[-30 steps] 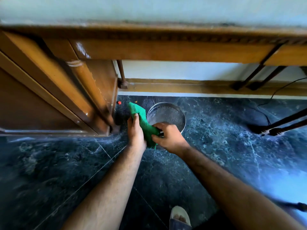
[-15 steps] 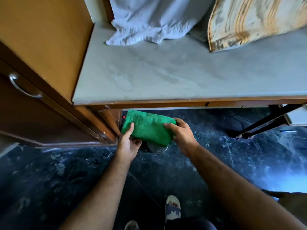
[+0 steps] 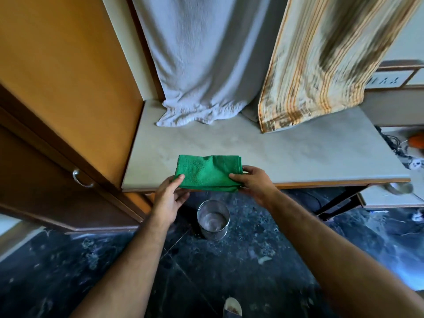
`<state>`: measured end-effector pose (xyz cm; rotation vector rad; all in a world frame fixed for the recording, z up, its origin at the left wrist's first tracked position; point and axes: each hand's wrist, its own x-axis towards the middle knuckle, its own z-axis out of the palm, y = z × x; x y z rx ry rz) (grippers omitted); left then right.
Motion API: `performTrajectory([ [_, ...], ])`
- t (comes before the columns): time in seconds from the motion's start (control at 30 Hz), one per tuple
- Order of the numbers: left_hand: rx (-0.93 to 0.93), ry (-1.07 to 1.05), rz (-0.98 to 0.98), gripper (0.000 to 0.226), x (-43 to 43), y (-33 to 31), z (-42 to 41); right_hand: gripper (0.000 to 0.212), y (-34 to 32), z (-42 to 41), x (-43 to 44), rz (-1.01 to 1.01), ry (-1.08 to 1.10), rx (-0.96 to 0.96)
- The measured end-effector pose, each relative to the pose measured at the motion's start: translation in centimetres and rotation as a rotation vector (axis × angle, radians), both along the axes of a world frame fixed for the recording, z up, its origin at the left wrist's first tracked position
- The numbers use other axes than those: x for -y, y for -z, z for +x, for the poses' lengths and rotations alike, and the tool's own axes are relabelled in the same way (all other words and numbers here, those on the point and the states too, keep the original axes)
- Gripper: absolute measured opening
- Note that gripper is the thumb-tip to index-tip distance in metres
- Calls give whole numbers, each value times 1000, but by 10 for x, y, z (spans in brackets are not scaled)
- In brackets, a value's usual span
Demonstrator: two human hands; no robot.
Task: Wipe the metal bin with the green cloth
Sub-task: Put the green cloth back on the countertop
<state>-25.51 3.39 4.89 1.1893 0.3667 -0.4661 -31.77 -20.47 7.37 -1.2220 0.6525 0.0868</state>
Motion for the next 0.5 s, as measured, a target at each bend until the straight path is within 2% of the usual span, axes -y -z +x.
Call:
performTrajectory([
  [0.13,53,113,234,15,4,-16,35,32,-12,33,13,-116,44,-30],
  [0.23,106,174,393,6,6,-18,62,36,-9,60,20,-127,63,-34],
  [0.33,117,203,488,6,2,-10,89,36,0,87,21,-115,-57,-57],
  [0.43,113,263,571,28,1,8,117,37,15,109,26,-156,-117,-94],
  [0.5,114,281,640,32,2,19,135,42,25,127,29,-196,-88,-124],
])
